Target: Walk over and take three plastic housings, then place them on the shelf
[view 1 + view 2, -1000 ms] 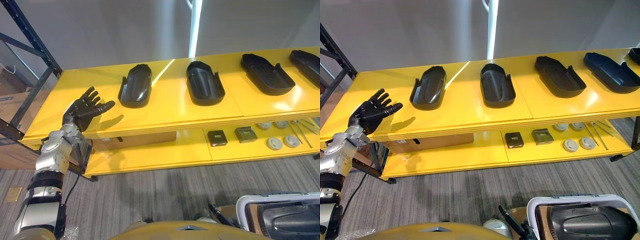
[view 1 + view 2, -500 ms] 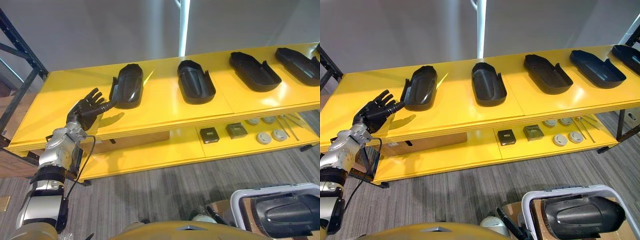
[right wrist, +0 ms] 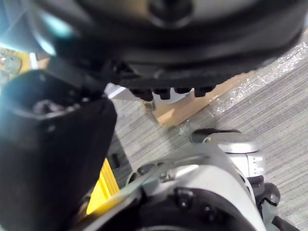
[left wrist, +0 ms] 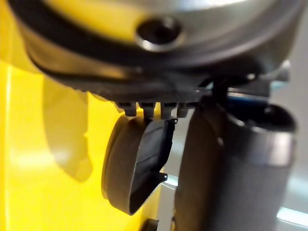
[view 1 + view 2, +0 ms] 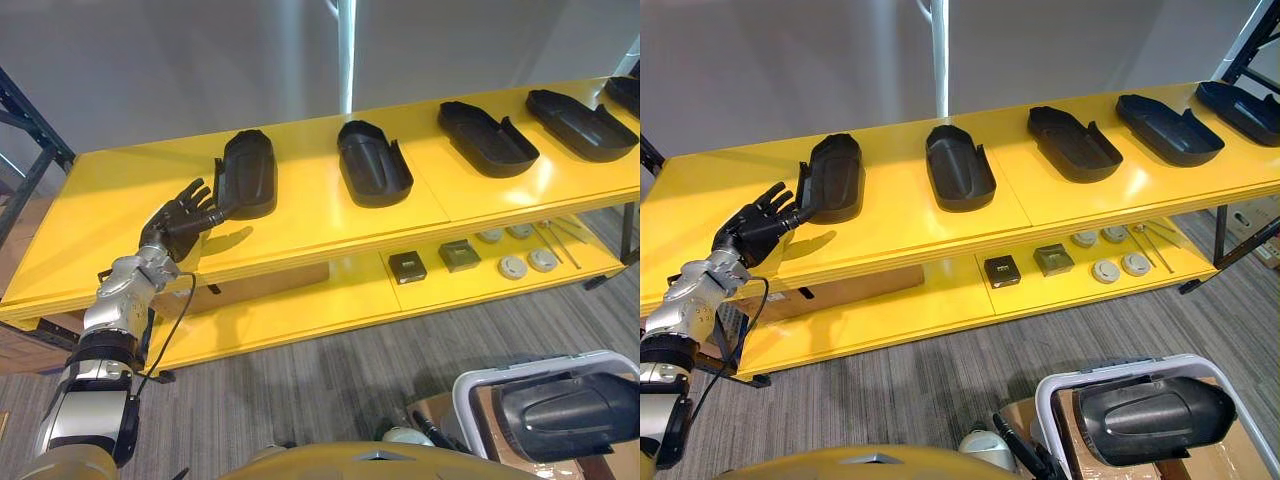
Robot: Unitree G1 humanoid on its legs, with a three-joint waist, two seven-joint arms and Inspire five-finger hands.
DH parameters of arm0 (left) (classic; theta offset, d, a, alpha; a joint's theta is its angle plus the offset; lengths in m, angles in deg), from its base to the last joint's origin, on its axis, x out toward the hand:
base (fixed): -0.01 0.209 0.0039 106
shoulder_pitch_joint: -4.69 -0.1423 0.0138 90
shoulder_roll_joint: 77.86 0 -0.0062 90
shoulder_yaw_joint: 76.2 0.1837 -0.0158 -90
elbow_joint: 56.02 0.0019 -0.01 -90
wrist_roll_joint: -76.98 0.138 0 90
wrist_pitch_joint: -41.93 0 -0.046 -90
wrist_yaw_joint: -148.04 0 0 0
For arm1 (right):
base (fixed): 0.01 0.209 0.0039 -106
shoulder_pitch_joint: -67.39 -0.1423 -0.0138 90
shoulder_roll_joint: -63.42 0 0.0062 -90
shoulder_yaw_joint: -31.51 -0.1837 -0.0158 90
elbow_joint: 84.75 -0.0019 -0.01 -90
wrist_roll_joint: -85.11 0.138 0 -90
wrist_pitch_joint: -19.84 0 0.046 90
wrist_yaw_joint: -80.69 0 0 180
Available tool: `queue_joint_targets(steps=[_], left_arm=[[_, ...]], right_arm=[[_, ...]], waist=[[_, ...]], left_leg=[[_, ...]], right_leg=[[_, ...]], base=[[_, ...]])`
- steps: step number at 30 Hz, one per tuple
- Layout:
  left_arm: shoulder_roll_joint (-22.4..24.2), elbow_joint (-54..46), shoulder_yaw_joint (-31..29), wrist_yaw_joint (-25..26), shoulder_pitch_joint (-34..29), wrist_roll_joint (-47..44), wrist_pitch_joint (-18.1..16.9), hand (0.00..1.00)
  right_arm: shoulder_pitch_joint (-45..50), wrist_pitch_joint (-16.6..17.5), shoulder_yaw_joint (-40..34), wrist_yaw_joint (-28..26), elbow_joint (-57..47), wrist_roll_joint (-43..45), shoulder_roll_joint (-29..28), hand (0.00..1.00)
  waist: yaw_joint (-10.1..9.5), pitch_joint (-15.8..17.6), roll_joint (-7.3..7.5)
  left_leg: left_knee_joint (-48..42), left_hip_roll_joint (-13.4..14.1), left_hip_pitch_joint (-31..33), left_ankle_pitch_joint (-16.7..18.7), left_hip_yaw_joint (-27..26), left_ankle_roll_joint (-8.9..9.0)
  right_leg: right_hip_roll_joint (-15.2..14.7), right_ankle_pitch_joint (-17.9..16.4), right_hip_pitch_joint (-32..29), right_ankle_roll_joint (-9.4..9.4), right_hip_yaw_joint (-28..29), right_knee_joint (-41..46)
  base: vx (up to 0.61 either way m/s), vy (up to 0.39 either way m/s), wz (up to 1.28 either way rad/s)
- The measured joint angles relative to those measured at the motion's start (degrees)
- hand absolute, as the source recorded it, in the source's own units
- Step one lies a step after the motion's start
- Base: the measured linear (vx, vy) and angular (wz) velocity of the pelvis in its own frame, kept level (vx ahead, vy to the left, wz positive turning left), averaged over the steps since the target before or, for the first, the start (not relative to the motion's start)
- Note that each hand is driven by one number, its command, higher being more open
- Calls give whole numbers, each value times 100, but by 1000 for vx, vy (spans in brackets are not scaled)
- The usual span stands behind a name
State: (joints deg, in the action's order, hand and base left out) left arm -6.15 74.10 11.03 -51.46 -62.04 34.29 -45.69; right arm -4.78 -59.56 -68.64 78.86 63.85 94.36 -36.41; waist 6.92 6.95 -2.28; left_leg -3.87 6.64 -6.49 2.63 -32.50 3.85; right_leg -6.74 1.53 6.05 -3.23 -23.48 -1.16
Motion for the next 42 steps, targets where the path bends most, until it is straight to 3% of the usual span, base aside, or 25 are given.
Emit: queue_joint_targets(steps=[12,18,22,25,28,31,34,37,42], left_arm=[[20,136,18,117,176,18,15,100],[20,141,-13,739,167,344,-123,100],[85,-72,-251,1354,18,1231,-453,100],[355,-1082,-632,2067,-609,1948,-716,100],[516,-1781,-675,2575,-1082,2537,-751,100],[1137,-3039,-790,3120,-1906,2543,-852,100],[1603,-4171,-846,3174,-2796,2537,-1219,100],[1953,-4889,-945,3066,-3371,2535,-1667,100],[2222,-5336,-950,2911,-3696,2530,-2256,100]], right_arm=[[4,5,-13,-44,-106,-108,26,100],[21,22,-34,-54,-108,-211,39,100],[39,79,-32,-58,-123,-204,54,100],[74,161,19,-55,-149,-135,80,100],[173,264,169,1,-329,-74,112,100],[213,286,544,314,-883,147,258,100],[188,635,631,697,-2085,429,33,100],[19,963,621,726,-3207,538,-44,100],[-362,1181,439,724,-4296,564,-15,100]], waist=[[129,3,-61],[104,16,-94],[92,32,-133],[28,21,-181],[-93,18,-250],[-269,1,-310],[-375,-16,-270],[-504,-72,-208],[-600,-116,-102]], left_leg=[[-106,55,6,51,-50,13],[-148,104,15,64,-56,33],[-156,104,18,64,-27,33],[-150,96,54,62,59,31],[-126,69,115,31,179,9],[20,-32,131,-27,308,-26],[12,-44,163,-31,380,-39],[10,-44,185,-37,423,-49],[17,-57,184,-39,490,-55]], right_leg=[[16,0,12,-1,25,-1],[57,0,27,0,21,-21],[61,0,94,0,-12,-49],[58,0,113,-1,-109,-65],[44,-1,125,-1,-245,-82],[-16,-17,134,18,-382,-78],[-23,-8,150,11,-448,-82],[-19,-6,167,12,-476,-91],[-22,4,238,1,-544,-103]], base=[[-6,9,-2],[0,0,0],[10,13,2],[21,31,14],[7,33,21],[-7,55,23],[0,41,13],[-5,13,10],[-1,18,9]])
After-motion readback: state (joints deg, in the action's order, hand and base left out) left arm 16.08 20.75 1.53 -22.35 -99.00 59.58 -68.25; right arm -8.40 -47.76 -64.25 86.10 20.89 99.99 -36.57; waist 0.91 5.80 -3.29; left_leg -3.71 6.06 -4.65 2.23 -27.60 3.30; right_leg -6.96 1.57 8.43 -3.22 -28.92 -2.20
